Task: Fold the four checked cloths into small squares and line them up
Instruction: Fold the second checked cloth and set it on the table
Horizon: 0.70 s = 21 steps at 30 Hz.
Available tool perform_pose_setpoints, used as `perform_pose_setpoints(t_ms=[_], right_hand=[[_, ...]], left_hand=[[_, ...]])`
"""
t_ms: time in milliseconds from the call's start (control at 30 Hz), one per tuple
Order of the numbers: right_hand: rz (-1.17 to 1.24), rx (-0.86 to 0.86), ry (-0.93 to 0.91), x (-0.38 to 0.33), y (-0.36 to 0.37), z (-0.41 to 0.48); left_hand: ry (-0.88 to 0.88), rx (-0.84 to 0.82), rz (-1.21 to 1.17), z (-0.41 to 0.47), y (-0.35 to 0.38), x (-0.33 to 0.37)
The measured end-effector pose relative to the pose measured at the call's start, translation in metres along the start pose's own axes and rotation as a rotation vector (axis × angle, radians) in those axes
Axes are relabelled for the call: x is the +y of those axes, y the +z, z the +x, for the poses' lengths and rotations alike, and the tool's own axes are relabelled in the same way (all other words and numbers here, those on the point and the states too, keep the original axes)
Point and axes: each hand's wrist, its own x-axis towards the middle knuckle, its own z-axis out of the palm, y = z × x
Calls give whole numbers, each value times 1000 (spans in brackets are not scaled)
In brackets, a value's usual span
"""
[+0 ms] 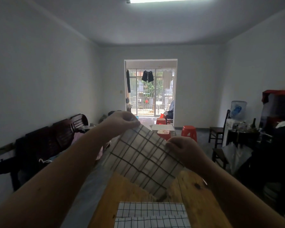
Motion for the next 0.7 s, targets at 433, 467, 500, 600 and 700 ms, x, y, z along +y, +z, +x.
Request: perform_pose_setpoints(t_ms=[433, 467, 500, 600, 700], right_hand=[[-125, -88, -35, -21, -17, 3], [-120, -81, -30, -19, -19, 3], [-106, -75, -24, -16, -23, 2], [-92, -73, -7, -11, -33, 0], [-121, -64, -6, -9, -43, -1]], left_hand=[[228, -424, 531, 20, 31, 8], [249, -399, 525, 21, 30, 8], [261, -369, 511, 20, 28, 8], [254, -293, 475, 16, 14, -1], [225, -290, 443, 12, 2, -15]])
